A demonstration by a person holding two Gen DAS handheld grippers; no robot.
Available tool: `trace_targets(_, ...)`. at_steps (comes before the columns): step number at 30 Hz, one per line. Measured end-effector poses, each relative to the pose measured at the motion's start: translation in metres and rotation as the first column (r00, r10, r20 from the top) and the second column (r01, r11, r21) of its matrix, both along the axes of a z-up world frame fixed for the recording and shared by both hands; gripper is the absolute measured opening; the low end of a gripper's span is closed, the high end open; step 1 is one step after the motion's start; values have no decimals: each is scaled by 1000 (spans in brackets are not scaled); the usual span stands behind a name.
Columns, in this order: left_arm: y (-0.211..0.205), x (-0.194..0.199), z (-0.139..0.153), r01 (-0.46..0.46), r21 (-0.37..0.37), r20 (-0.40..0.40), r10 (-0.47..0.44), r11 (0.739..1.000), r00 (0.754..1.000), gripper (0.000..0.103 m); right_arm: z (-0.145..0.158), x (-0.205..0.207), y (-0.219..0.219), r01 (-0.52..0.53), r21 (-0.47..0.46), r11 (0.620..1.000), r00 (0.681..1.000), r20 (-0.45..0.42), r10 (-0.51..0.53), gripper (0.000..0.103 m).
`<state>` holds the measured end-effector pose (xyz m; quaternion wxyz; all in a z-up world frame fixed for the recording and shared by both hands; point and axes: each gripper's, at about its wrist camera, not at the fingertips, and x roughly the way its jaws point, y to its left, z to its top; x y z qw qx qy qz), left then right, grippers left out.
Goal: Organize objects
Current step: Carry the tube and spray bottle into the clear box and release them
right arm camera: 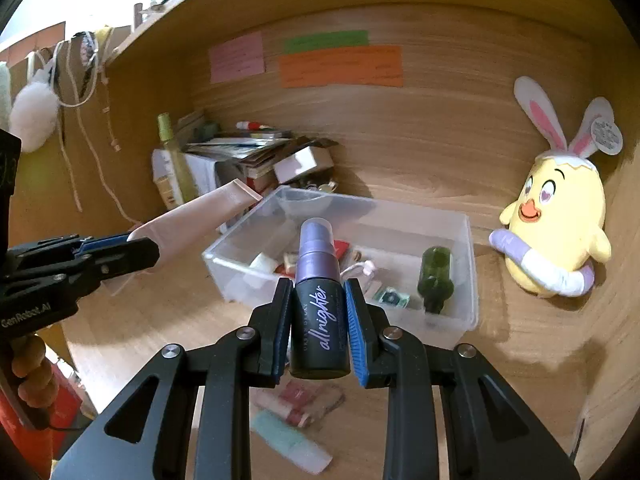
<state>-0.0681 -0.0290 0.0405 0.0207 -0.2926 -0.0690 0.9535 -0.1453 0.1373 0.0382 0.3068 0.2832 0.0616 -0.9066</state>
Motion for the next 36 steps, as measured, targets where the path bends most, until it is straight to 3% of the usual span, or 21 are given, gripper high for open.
trace_targets(19, -7, -101, -27, 33, 33, 125, -37, 999, 992, 19, -11, -82, -12, 74, 81, 994, 995, 63, -79, 23)
trace_targets(36, -2, -134, -51, 49, 40, 201, -56, 998, 978, 19, -49, -108, -22, 71, 139, 988, 983, 156, -93, 23)
